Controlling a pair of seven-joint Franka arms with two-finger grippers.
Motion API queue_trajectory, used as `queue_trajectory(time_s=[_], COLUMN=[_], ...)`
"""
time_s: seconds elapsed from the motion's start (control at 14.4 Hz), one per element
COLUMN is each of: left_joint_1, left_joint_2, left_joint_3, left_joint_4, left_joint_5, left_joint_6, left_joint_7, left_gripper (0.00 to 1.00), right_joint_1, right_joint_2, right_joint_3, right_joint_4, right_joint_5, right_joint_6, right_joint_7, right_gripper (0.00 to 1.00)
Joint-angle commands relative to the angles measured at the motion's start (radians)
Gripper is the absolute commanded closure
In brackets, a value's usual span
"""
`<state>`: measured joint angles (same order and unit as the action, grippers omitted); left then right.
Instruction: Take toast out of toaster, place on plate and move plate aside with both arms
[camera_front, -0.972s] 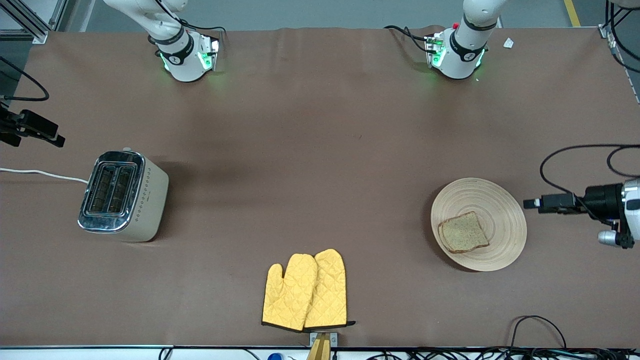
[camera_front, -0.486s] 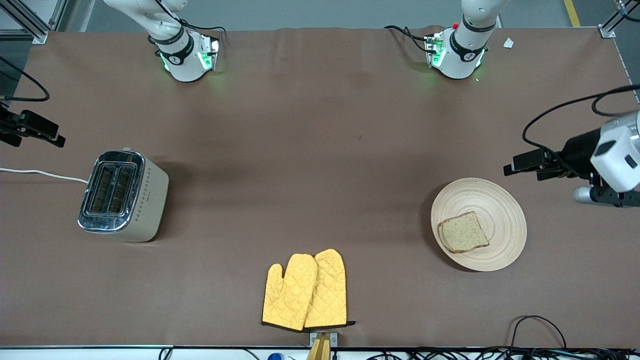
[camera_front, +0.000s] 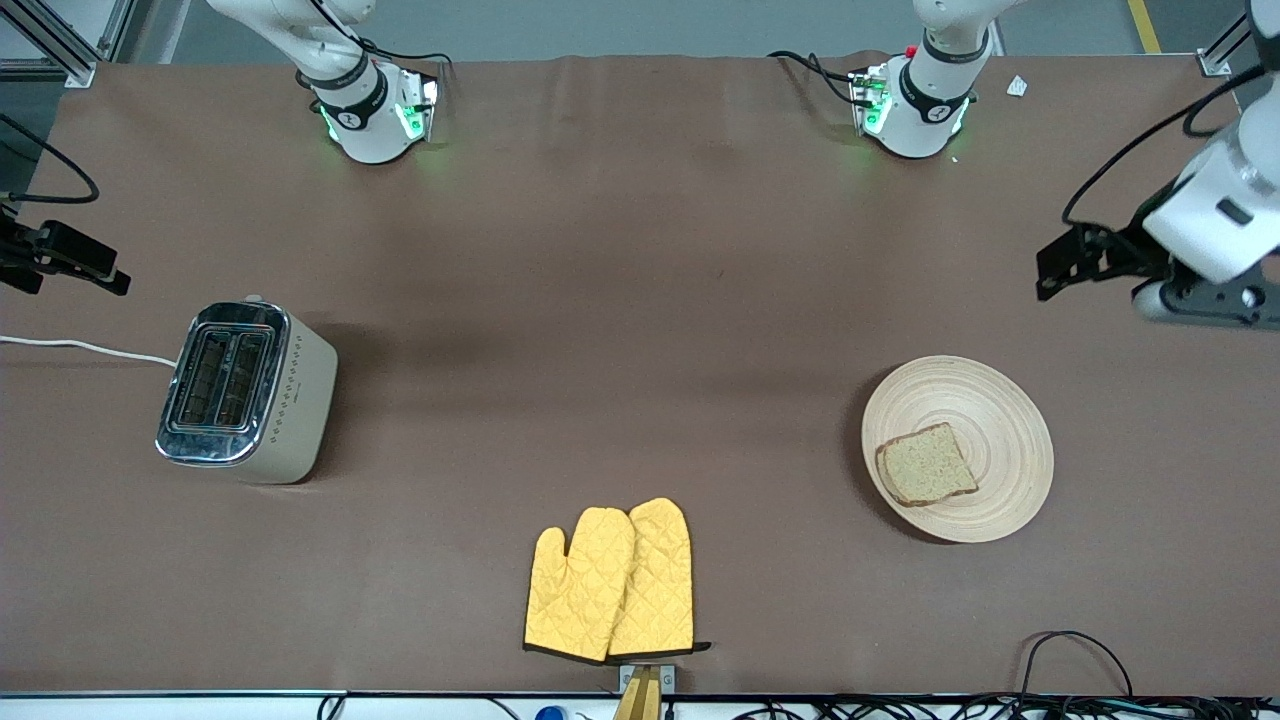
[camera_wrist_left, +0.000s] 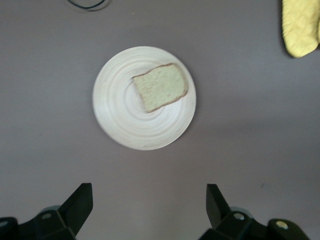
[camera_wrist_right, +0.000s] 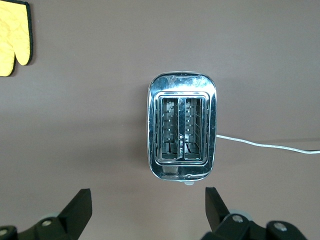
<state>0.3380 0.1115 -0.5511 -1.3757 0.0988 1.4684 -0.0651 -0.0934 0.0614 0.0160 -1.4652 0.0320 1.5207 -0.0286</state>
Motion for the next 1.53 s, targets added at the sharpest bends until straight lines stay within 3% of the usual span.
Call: queue_trajectory(time_s=[0.0, 0.14, 0.49, 0.69, 0.9, 1.11, 1.25, 1.46], left_joint_1=[-0.15, -0.244, -0.281, -0.375, -0.375, -0.363, -0.366, -0.375], left_joint_2=[-0.108, -0.166, -0.21, -0.245, -0.268, -0.245, -0.219, -0.213], left_joint_3=[0.196, 0.269, 0.289, 0.436, 0.439, 0.448, 0.442, 0.438], left_joint_4=[-0.086, -0.135, -0.19, -0.243, -0.272, -0.223, -0.188, -0.184], left_joint_5=[-0.004, -0.016, -0.077, -0.134, -0.137, -0.131, -0.053, -0.044], left_joint_6=[-0.054, -0.057, -0.03, -0.023, -0.005, -0.011, -0.011, -0.026], left_joint_7=[0.044, 0.024, -0.039, -0.067, -0.061, -0.001, 0.022, 0.015], left_gripper=[0.0, 0.0, 0.0, 0.0, 0.0, 0.0, 0.0, 0.0], right_joint_1=[-0.02, -0.022, -0.02, -0.02, -0.019, -0.019, -0.019, -0.02], right_joint_2=[-0.009, -0.009, -0.008, -0.008, -0.008, -0.008, -0.008, -0.008], right_joint_3=[0.015, 0.015, 0.015, 0.015, 0.015, 0.015, 0.015, 0.015], right_joint_4=[-0.017, -0.017, -0.017, -0.015, -0.017, -0.017, -0.014, -0.015], right_joint_5=[0.002, 0.002, 0.002, 0.002, 0.002, 0.003, 0.002, 0.002], right_joint_6=[0.012, 0.01, 0.013, 0.013, 0.013, 0.015, 0.018, 0.018], right_joint_7=[-0.008, -0.008, -0.007, -0.007, -0.005, -0.005, -0.007, -0.005], right_gripper=[0.0, 0.0, 0.0, 0.0, 0.0, 0.0, 0.0, 0.0])
